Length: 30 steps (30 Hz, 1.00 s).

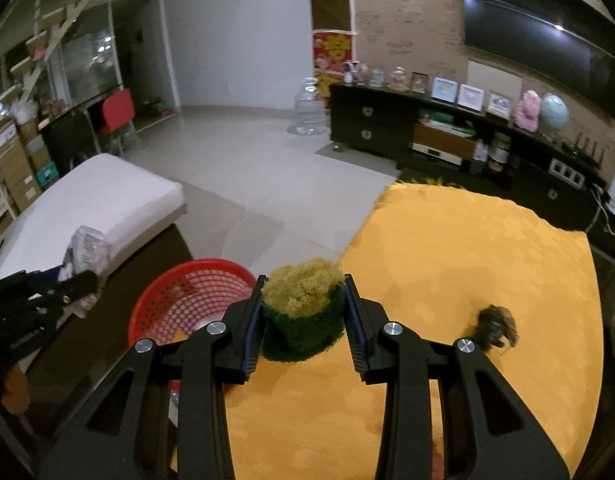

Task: Collect trash
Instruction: 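Carry the packet and the pot over the wastebasket with both grippers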

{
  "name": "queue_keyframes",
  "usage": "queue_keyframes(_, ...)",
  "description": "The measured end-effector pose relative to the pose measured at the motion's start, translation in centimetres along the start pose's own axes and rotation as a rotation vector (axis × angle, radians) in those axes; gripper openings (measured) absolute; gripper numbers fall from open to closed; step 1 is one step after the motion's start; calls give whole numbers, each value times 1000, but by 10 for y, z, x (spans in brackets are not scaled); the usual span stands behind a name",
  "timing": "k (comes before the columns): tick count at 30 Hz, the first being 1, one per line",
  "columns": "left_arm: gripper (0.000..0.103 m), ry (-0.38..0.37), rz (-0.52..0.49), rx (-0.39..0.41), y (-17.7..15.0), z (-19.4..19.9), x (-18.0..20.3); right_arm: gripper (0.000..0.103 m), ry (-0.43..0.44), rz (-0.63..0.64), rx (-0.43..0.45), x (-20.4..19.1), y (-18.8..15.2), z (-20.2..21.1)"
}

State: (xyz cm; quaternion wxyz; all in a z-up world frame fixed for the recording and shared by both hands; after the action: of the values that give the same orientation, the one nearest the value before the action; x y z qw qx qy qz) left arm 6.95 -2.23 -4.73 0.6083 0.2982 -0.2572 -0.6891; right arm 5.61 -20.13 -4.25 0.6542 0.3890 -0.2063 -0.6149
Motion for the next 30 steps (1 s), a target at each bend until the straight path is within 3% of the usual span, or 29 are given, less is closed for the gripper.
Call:
queue_keyframes(13, 39, 24, 44, -34, -7, -15, -20, 35, 82, 55, -57, -45, 6, -36)
queue_keyframes(30, 39, 18, 19, -89, -12, -55, -13, 35, 144, 33, -135, -52, 8, -78)
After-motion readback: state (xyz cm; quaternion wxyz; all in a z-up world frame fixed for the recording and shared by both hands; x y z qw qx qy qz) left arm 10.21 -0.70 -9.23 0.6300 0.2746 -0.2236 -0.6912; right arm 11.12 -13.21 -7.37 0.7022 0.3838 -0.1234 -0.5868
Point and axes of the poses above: each gripper's, at about its wrist camera, not at the fingertips, and z roughly against the way its jaws point, x to its right, y to its top, the point moved 3 cm from there along -z, roughly the way its jaws point, and after that the axes turned 14 degrees about y, right-handed, at the moved point
